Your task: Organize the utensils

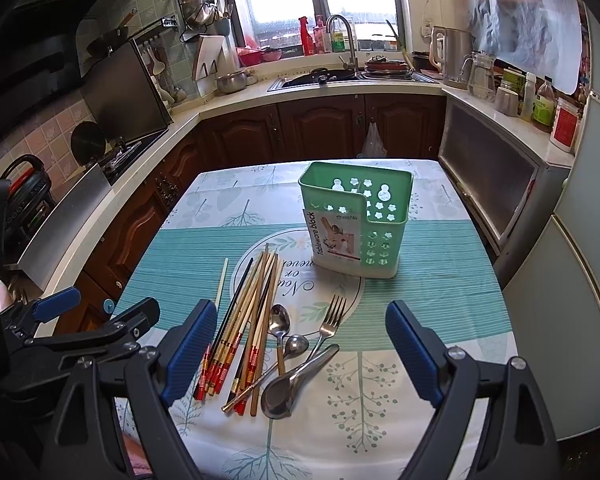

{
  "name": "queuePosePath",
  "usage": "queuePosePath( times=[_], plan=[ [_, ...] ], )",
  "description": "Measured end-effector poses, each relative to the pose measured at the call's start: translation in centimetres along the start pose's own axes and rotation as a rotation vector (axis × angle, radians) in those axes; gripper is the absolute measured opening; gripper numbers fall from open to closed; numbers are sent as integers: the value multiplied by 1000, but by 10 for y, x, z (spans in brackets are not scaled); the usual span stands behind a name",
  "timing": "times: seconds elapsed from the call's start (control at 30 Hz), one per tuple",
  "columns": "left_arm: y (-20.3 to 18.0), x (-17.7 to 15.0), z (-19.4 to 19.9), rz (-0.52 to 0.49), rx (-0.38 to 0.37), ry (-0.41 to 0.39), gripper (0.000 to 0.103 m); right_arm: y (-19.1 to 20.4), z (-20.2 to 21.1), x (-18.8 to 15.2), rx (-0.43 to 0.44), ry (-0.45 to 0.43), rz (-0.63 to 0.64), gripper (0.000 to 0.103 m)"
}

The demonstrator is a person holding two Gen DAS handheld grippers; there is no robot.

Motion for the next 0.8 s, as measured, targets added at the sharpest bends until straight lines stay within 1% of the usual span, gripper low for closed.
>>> queuePosePath(
  times=[0.2, 0.43, 0.53, 0.63, 0.7, 0.8],
  plan=[
    [2, 1, -1, 2, -5, 3, 100, 3, -1, 0, 2, -1, 6, 87],
    [1, 0, -1, 1, -34, 12, 99, 6, 0, 1, 5, -2, 5, 87],
    [-2, 2, 0, -17, -50, 5, 99, 6, 0, 1, 7, 0, 5, 87],
    [-4, 4, 2, -46, -44, -12, 99, 7, 2, 4, 12, -2, 2, 87],
    [-5, 5, 1, -57, -47, -5, 99, 6, 3, 5, 14, -3, -7, 86],
    [-6, 9, 0, -63, -72, 6, 98, 4, 1, 6, 15, 5, -12, 86]
  ],
)
Point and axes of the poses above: each gripper's, at about its wrist camera, not at the fingertips, and z roughly against the way its jaws point, y to its left, x to its top, the point moved 6 cm from there along -z, roughly the way its jaws point, and after that the axes turned 2 degrees about y, right-handed, at the moved point
